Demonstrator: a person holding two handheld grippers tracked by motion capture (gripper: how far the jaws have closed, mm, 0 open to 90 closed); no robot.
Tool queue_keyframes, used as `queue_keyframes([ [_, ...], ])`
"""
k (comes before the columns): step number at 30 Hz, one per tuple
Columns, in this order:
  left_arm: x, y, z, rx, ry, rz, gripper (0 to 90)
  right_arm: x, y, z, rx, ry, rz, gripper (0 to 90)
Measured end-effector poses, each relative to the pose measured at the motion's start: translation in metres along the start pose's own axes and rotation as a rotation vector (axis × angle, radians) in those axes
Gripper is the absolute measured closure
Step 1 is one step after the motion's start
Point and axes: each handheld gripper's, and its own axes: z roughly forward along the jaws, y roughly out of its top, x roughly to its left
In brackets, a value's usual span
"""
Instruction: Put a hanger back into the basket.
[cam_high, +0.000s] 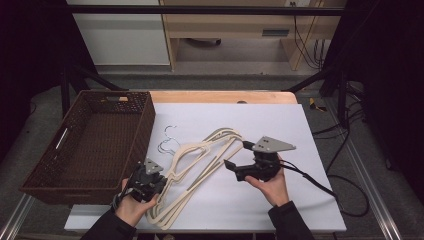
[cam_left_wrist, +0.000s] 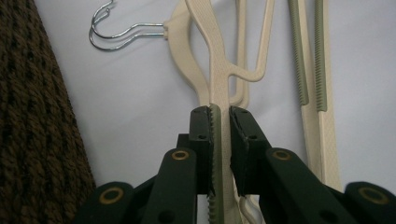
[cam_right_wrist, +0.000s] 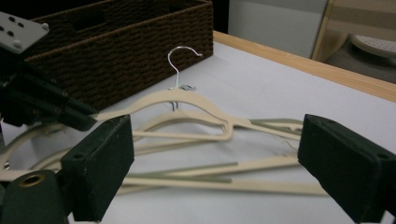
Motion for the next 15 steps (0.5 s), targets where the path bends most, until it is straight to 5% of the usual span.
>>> queue_keyframes([
  [15,-0.003,0.001,-0.009,-0.025,0.006,0.026,79.7,0.024,0.031,0.099,0.068,0.021,0.004,27.3],
])
